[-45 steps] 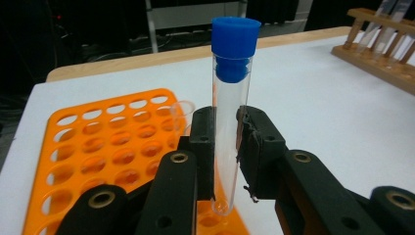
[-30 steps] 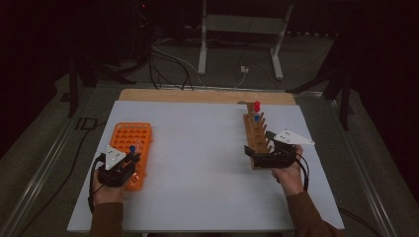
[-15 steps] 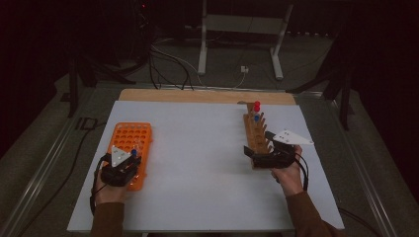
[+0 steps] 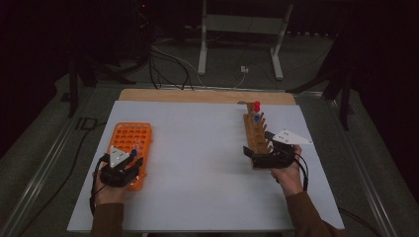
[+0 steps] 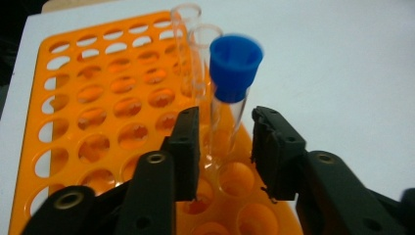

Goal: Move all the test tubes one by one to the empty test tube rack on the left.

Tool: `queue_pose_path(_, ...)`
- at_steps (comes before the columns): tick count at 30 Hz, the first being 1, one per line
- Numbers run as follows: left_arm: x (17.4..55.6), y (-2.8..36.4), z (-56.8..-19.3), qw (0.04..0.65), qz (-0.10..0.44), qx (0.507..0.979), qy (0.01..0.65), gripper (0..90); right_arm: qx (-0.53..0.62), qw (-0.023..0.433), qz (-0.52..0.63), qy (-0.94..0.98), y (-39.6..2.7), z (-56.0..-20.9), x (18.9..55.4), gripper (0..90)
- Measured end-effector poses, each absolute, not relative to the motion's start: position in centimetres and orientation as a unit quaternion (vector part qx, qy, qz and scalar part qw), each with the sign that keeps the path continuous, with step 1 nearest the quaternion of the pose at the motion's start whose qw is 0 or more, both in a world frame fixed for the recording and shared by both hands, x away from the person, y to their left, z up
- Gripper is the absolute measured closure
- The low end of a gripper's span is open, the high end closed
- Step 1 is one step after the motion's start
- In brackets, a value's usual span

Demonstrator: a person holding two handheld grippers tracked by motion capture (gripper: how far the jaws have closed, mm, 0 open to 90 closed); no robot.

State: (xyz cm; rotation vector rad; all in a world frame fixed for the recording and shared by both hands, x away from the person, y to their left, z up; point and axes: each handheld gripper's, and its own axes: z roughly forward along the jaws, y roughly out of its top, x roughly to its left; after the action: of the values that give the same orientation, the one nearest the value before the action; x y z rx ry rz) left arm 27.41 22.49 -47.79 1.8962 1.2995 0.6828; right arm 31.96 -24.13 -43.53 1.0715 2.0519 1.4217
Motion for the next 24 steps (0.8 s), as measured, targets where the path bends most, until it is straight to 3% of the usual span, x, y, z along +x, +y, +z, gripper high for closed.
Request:
queue_pose_path(12, 26.6, 23.1, -46.5, 0.420, 0.259, 0.707, 0.507, 44.2, 0.388, 0.210, 0.512, 0.737, -24.2, -43.5, 32.0, 0.2)
queue_pose_path(24, 26.8, 21.8, -44.0, 0.475, 0.269, 0.682, 0.487, 16.1, 0.380, 0.220, 0.513, 0.738, -24.3, -42.8, 32.4, 0.2)
